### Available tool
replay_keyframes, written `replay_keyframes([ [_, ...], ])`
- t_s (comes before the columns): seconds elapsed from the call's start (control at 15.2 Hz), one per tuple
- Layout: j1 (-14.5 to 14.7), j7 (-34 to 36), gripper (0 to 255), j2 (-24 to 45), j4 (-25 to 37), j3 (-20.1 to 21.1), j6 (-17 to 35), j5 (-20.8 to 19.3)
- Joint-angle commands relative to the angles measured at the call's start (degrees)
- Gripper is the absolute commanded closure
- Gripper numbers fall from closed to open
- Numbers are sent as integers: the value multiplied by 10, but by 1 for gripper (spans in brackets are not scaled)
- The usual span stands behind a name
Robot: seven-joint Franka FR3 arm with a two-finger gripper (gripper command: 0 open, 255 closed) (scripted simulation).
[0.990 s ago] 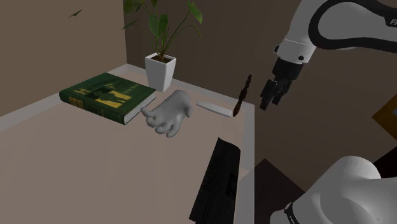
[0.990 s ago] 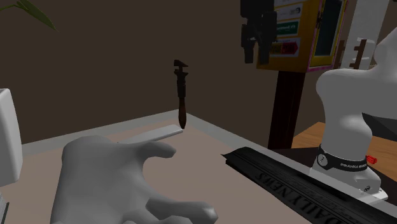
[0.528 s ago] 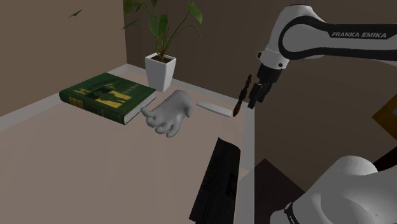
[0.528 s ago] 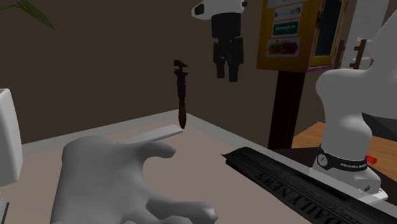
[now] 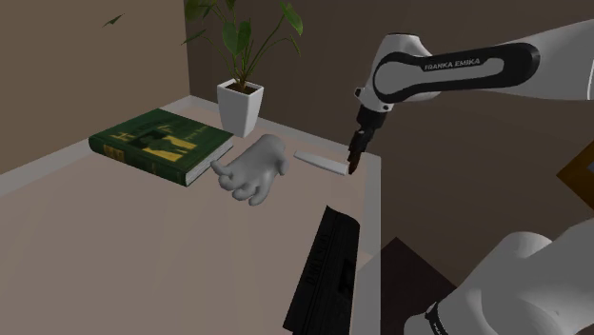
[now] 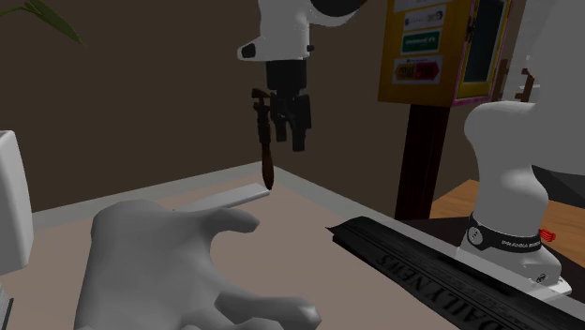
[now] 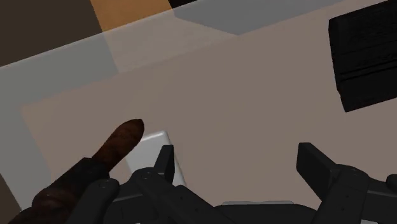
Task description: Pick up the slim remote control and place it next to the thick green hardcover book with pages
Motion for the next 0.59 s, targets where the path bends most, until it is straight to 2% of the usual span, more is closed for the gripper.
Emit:
replay_keyframes([
  [0.0,2,-37,0,44,23,-11,25,5],
  [0.53,2,-160,0,222,143,-19,91,46],
])
